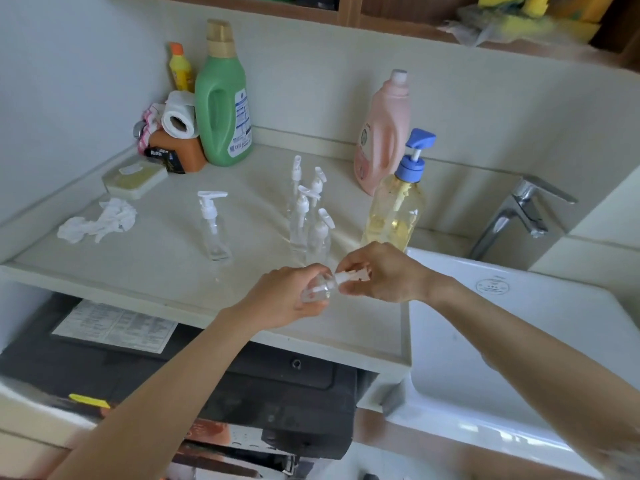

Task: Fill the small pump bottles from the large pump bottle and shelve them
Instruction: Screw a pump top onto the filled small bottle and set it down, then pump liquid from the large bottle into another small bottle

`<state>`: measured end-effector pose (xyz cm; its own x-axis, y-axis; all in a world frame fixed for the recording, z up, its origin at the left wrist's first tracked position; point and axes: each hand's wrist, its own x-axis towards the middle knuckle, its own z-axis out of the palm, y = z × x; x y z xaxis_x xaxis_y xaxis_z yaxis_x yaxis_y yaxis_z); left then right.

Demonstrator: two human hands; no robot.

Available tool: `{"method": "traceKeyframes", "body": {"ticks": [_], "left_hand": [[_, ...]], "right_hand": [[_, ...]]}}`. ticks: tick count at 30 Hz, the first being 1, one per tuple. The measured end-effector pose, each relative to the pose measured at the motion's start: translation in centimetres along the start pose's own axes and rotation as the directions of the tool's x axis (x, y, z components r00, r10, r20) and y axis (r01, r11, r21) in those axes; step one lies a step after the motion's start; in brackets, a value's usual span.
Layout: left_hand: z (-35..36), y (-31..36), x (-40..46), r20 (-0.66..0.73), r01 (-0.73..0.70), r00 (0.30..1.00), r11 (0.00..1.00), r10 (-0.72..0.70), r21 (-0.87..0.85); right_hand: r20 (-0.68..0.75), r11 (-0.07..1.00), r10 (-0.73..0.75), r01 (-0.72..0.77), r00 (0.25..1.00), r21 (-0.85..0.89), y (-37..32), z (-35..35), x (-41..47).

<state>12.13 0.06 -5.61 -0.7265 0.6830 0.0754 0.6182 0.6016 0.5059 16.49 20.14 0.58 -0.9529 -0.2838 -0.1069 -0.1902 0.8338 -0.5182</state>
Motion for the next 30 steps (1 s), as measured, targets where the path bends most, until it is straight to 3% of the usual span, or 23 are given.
{"method": "traceKeyframes", "body": {"ticks": [4, 8, 11, 14, 17, 26, 30], "left_hand": [[0.6, 0.8, 0.8, 0.027, 0.010, 1.000, 1.000, -0.010, 0.007], [0.9, 1.4, 1.2, 0.045, 0.034, 0.998, 0.998, -0.036, 0.059], [0.9, 1.8, 1.4, 0.031, 0.069, 0.997, 0.996, -0.071, 0.051], [0.7, 2.1, 1.5, 0.032, 0.110, 0.993, 0.992, -0.112, 0.059], [0.5, 2.4, 1.6, 0.017, 0.164, 0.986, 0.986, -0.164, 0.044], [0.7, 4.5, 1.1, -0.007, 0.252, 0.968, 0.964, -0.253, 0.088], [0.7, 4.3, 0.0, 0.007, 0.326, 0.945, 0.940, -0.328, 0.104]], "right_hand": [[0.124, 0.964, 0.114, -0.140, 0.986, 0.226, 1.3, 0.0, 0.0], [0.057, 0.966, 0.020, -0.034, 0.998, 0.254, 2.9, 0.1, 0.1], [0.170, 0.958, 0.036, -0.083, 0.985, 0.276, 3.3, -0.3, -0.1], [0.125, 0.971, -0.033, 0.002, 0.992, 0.238, 4.1, -0.3, 0.4], [0.148, 0.952, 0.036, -0.079, 0.988, 0.296, 4.3, -0.5, 0.6], [0.222, 0.967, 0.009, -0.064, 0.975, 0.245, 4.6, -1.0, 0.6], [0.054, 0.989, -0.127, 0.122, 0.990, 0.079, 5.4, -1.1, 0.3]]}}
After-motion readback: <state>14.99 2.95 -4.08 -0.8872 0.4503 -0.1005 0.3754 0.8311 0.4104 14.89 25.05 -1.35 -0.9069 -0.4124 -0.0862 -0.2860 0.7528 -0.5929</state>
